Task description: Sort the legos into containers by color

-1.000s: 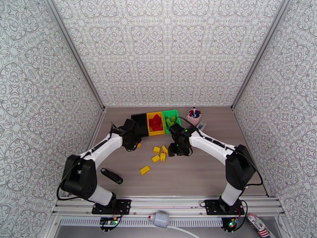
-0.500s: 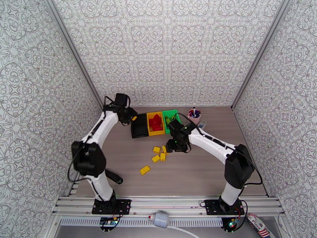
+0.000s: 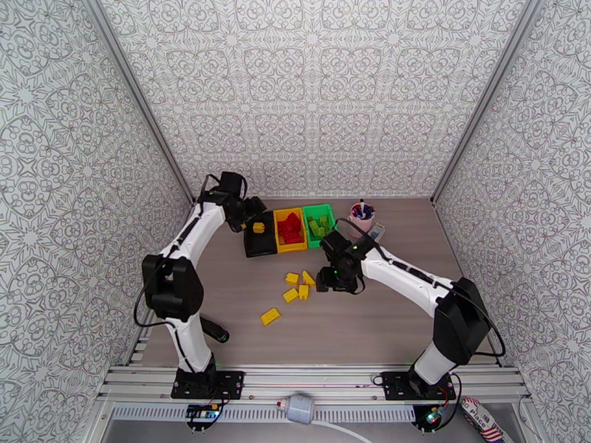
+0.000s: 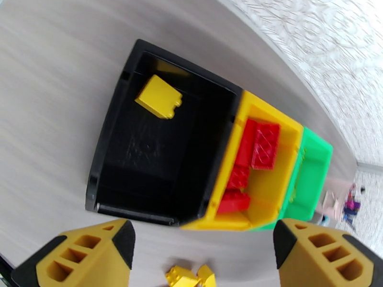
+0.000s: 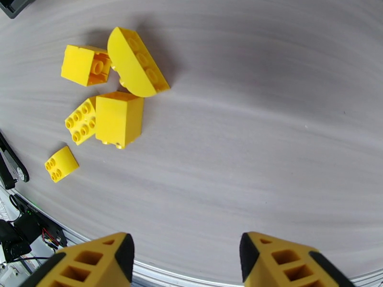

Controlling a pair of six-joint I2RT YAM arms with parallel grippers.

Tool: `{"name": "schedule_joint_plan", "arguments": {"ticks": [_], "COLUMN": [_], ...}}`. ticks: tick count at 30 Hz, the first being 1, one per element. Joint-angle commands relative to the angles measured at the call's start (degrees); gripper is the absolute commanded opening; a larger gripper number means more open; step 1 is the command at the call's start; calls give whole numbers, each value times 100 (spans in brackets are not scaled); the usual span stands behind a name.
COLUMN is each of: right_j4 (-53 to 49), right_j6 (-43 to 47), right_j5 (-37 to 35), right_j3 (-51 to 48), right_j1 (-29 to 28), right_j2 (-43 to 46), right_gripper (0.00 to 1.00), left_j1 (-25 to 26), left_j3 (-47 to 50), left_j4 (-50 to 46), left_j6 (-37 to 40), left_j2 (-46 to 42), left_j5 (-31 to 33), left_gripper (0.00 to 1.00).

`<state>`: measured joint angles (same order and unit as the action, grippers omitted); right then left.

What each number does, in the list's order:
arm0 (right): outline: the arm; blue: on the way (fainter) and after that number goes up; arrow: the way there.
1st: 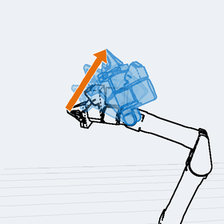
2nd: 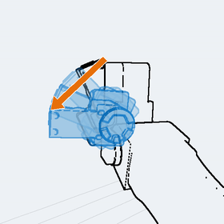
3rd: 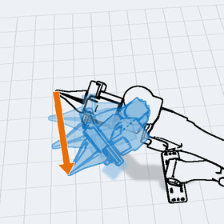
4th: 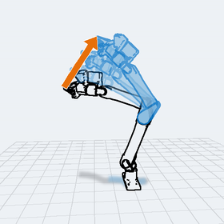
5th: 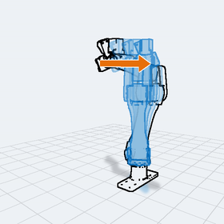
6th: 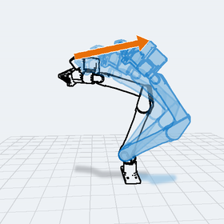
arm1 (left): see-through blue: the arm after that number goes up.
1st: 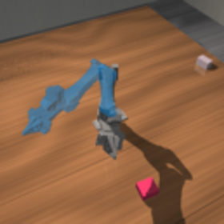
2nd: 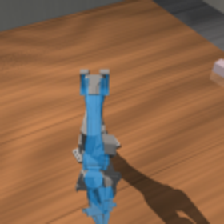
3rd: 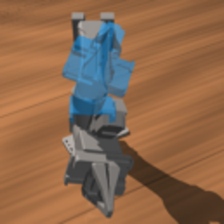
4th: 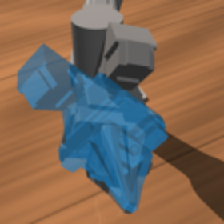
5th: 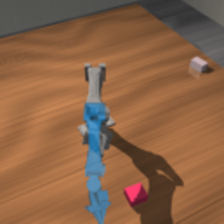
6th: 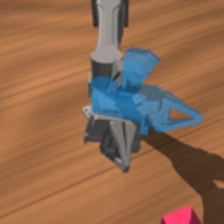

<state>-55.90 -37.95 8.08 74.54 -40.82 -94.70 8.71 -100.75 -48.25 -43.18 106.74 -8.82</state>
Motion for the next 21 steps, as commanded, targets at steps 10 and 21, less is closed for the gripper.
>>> {"name": "schedule_joint_plan", "arguments": {"ticks": [10, 21], "right_j4": [423, 560], "right_j6": [-203, -299], "right_j5": [549, 737], "right_j3": [69, -248], "right_j1": [-14, -18], "right_j2": [-333, -332], "right_gripper": [61, 61], "left_j1": [600, 2091], "left_j3": [1893, 5045], "left_j4": [-398, 368], "left_j6": [842, 107], "left_j2": [-1655, -3193], "left_j5": [-470, -309], "left_gripper": [81, 85]}}
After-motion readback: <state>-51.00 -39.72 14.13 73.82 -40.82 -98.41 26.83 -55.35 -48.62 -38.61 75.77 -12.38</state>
